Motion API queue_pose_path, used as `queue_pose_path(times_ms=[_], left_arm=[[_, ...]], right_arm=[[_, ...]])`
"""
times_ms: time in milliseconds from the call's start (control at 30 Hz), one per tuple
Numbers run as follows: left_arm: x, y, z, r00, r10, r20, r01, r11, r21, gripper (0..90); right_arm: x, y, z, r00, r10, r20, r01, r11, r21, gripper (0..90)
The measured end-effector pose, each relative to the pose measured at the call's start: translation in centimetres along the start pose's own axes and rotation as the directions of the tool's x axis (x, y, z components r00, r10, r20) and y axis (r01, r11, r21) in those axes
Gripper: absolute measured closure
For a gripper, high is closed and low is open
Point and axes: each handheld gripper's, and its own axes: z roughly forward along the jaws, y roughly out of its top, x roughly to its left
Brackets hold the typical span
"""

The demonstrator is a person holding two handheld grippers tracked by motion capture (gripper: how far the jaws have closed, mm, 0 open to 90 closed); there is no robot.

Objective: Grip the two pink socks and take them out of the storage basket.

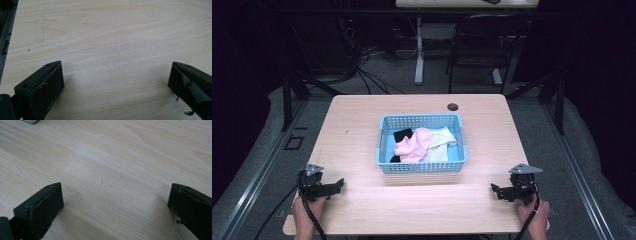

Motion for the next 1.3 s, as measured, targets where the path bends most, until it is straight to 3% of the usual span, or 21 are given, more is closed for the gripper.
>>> queue_pose_path(times_ms=[200,367,567,833,867,1200,1300], left_arm=[[-0.6,-0.1,-0.1,0.9968,-0.057,-0.056,0.057,0.9984,-0.003,0.3],[-0.2,0.3,-0.2,0.9993,-0.031,-0.018,0.032,0.9988,0.037,0.0],[-0.4,1.2,-1.1,0.9994,-0.033,0.012,0.033,0.9986,0.042,0.0],[-1.7,3.7,-3.2,0.9985,0.001,0.054,-0.005,0.998,0.063,0.0],[-2.0,4.4,-3.6,0.997,0.003,0.077,-0.009,0.9971,0.075,0.0],[-3.1,7.8,-6.3,0.9908,0.036,0.13,-0.049,0.9944,0.094,0.5],[-4.4,9.0,-6.8,0.9862,0.091,0.139,-0.107,0.9873,0.117,1.1]], right_arm=[[0.0,0.0,0.0,1.0,0.001,0.001,-0.001,1.0,-0.001,0.0],[0.0,0.0,0.0,1.0,0.001,0.003,-0.001,1.0,-0.002,0.0],[0.0,0.0,0.0,1.0,0.001,0.0,-0.001,1.0,-0.001,0.0],[0.0,0.0,0.0,1.0,-0.001,0.0,0.001,1.0,0.003,0.0],[0.0,0.0,0.0,1.0,-0.001,0.0,0.001,1.0,0.003,0.0],[0.0,0.0,0.0,1.0,0.0,0.0,0.0,1.0,0.003,0.0],[0.0,0.0,0.0,1.0,-0.001,0.0,0.001,1.0,0.003,0.0]])
